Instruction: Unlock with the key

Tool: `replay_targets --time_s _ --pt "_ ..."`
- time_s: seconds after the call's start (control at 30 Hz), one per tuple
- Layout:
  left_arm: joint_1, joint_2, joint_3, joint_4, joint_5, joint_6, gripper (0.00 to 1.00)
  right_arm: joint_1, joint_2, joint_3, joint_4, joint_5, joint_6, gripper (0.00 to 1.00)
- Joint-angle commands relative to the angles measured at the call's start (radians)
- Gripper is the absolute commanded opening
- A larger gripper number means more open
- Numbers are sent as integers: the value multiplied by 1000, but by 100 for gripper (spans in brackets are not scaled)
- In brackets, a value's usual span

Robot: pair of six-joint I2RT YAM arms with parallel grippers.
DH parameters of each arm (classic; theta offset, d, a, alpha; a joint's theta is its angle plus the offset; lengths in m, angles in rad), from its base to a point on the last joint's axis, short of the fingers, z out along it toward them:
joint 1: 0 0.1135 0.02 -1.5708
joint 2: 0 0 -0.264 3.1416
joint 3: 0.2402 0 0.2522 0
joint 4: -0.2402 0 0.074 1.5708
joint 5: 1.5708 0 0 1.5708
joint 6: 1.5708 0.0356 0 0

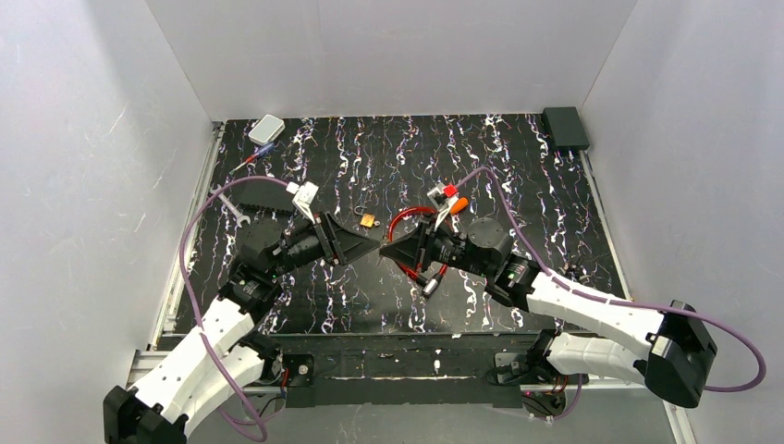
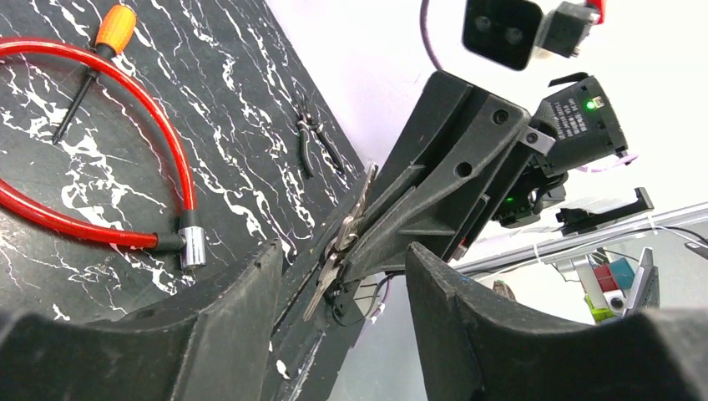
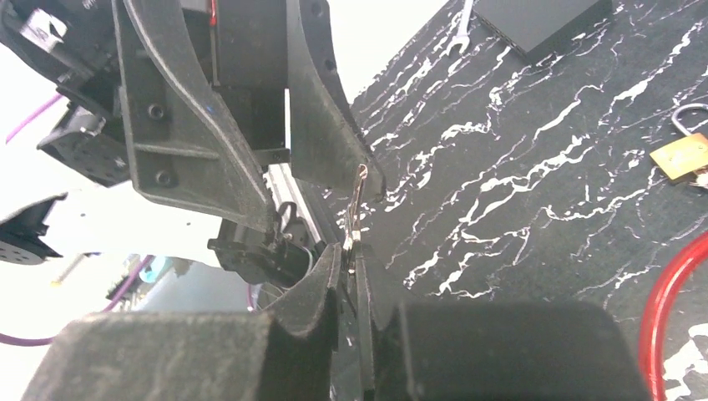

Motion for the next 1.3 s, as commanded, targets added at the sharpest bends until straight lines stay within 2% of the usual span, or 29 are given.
replay_targets --time_s 0.0,0.17,0.27,0.6,0.83,1.27 --pt "1 -58 -37 65 -20 -20 52 -2 -18 -33 198 16 93 1" --pt "0 -68 -72 140 -13 -66 43 -2 15 -41 291 -20 136 1" --pt "2 -65 -79 158 -18 -74 40 -2 23 -48 334 -27 158 1" --pt "2 -62 -86 207 -26 -92 33 -2 62 -43 363 -51 181 1" --pt "1 -65 -102 219 -32 -97 23 -2 74 -39 370 -64 187 1" --pt "1 -53 -106 225 -40 -94 18 -2 95 -36 376 -86 194 1"
